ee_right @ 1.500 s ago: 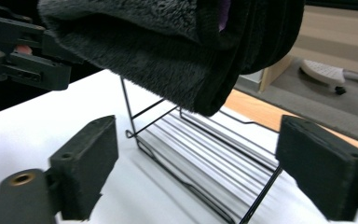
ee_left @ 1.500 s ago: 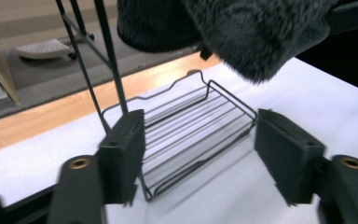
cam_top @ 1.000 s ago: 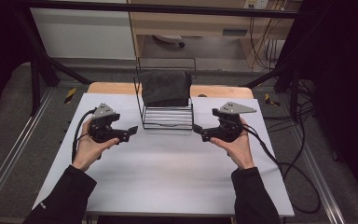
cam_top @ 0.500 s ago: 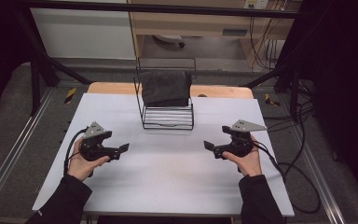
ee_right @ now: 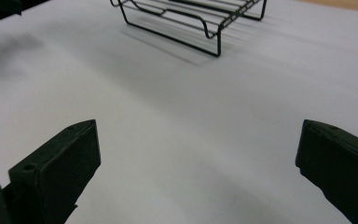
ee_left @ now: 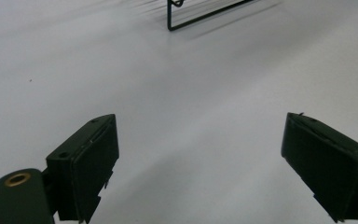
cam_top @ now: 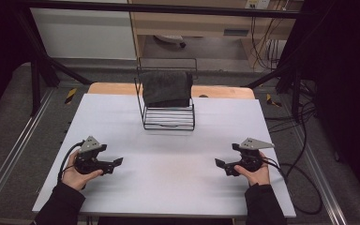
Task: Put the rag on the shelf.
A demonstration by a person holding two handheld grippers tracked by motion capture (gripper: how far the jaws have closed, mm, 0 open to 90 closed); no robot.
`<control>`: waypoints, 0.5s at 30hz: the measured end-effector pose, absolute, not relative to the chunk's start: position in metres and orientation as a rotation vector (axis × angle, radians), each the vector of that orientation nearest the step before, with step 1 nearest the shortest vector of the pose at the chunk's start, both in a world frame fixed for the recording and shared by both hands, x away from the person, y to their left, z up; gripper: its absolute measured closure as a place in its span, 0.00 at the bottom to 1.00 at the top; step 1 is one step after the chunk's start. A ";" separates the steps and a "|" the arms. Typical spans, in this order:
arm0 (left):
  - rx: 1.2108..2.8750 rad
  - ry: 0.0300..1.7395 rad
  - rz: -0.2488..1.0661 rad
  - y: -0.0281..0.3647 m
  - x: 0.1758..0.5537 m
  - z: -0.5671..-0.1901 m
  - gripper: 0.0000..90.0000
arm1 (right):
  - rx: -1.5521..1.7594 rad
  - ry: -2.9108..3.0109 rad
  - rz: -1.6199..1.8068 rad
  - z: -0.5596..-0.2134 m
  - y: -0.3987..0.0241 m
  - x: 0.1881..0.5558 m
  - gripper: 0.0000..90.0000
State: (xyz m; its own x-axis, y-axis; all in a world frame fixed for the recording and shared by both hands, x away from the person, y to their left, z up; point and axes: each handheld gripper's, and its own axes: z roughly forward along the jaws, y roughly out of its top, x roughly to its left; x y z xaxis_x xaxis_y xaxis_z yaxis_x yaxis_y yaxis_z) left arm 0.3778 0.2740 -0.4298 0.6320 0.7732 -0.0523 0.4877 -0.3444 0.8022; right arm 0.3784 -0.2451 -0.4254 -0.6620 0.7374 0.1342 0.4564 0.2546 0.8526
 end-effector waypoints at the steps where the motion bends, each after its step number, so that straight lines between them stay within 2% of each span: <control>1: 2.013 0.987 0.432 0.275 0.377 -0.432 0.12 | 1.106 2.241 1.366 -0.428 -0.248 0.377 0.01; 8: 2.016 1.003 0.432 0.279 0.372 -0.444 0.13 | 1.131 2.267 1.359 -0.445 -0.262 0.367 0.01; 15: 2.024 0.979 0.432 0.279 0.368 -0.448 0.12 | 1.137 2.274 1.353 -0.448 -0.263 0.363 0.01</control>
